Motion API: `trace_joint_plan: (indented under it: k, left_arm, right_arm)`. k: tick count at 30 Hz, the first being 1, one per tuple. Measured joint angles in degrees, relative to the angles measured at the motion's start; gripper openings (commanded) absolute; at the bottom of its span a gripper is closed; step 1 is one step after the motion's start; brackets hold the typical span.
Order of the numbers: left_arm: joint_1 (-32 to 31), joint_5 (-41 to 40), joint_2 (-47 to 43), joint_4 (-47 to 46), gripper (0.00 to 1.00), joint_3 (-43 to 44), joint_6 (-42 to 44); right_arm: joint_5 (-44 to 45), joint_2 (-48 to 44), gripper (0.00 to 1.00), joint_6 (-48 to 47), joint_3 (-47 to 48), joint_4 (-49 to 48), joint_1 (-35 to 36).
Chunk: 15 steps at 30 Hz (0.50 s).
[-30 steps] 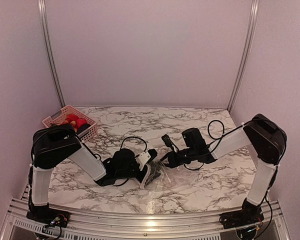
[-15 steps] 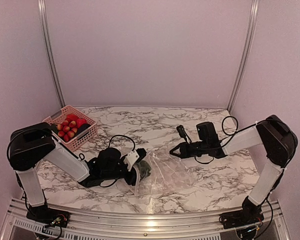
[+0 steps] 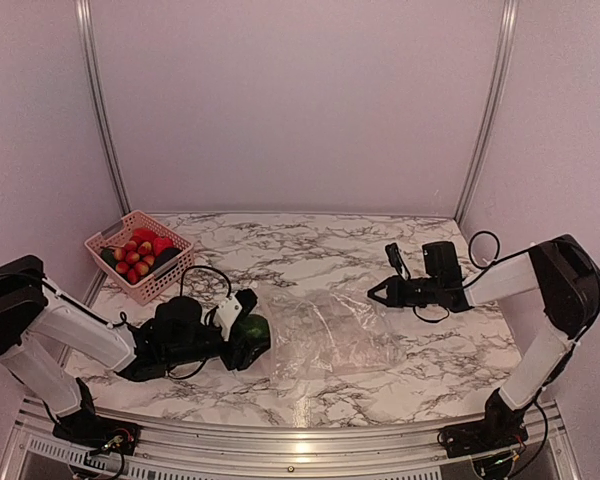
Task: Open the zip-top bag and remove the fake food
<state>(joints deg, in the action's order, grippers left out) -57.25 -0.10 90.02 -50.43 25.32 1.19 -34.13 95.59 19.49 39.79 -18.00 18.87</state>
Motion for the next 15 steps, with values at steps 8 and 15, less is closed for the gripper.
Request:
trace_joint_plan:
  k: [8, 15]
  left_arm:
    - [9.2, 0.1, -14.8, 4.6, 0.60, -3.5, -7.2]
    - [27.8, -0.1, -23.8, 15.2, 0.63, 2.1, -16.0]
  right_arm:
    - [0.1, -1.1, 0.00, -1.4, -0.2, 1.0, -0.5]
    - [-0.1, -1.5, 0.00, -1.8, -0.2, 1.3, -0.5]
